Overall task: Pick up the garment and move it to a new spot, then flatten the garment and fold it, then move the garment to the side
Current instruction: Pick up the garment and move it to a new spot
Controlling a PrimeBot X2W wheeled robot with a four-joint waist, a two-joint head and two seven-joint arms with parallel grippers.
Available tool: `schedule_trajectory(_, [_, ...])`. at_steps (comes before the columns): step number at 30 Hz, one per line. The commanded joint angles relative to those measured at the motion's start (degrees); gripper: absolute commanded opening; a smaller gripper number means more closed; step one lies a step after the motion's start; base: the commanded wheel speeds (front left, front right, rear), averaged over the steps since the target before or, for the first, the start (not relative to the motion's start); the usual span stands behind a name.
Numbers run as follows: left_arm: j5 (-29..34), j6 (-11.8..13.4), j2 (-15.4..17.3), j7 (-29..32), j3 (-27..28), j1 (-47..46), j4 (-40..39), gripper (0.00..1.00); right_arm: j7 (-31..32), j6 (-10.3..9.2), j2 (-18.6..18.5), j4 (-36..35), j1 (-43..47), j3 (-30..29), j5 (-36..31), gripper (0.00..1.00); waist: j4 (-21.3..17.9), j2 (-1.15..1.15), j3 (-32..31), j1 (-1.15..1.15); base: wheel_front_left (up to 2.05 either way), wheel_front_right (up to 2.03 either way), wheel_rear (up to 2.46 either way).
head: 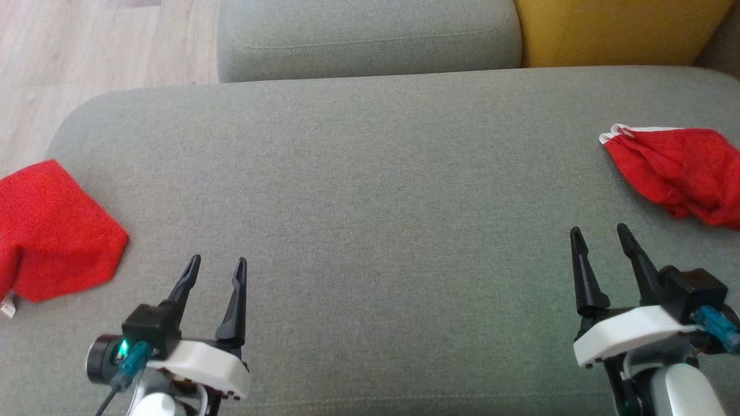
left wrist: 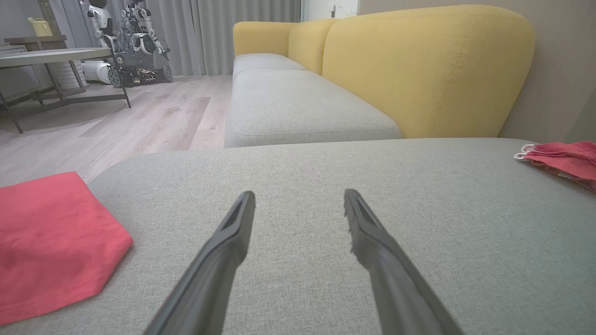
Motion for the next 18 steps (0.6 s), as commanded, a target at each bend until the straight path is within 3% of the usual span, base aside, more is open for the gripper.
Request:
schedule_trajectory(1, [0.08, 0.29, 1.28, -0.06, 2.04, -1.92, -2.07, 1.0, 0.1, 0.37, -0.17, -2.16, -1.11, 1.4, 0.46, 1.0, -0.1, 0.0, 0.09, 0.0, 0.0, 0.0, 0.0])
schedule_trajectory(11, [-0.33, 0.61, 1.47, -0.13, 2.04, -2.71, -2.14, 1.0, 0.3, 0.37, -0.17, -2.32, -1.13, 0.9, 0.68, 1.0, 0.4, 0.0, 0.52, 0.0, 0.0, 0.0, 0.0])
schedule_trajectory(18, [-0.96, 0.84, 2.01, -0.31, 3.16, -4.15, -2.68, 1.0, -0.14, 0.37, -0.17, -3.5, -1.0, 0.57, 1.3, 1.0, 3.99, 0.0, 1.22, 0.0, 0.0, 0.0, 0.0])
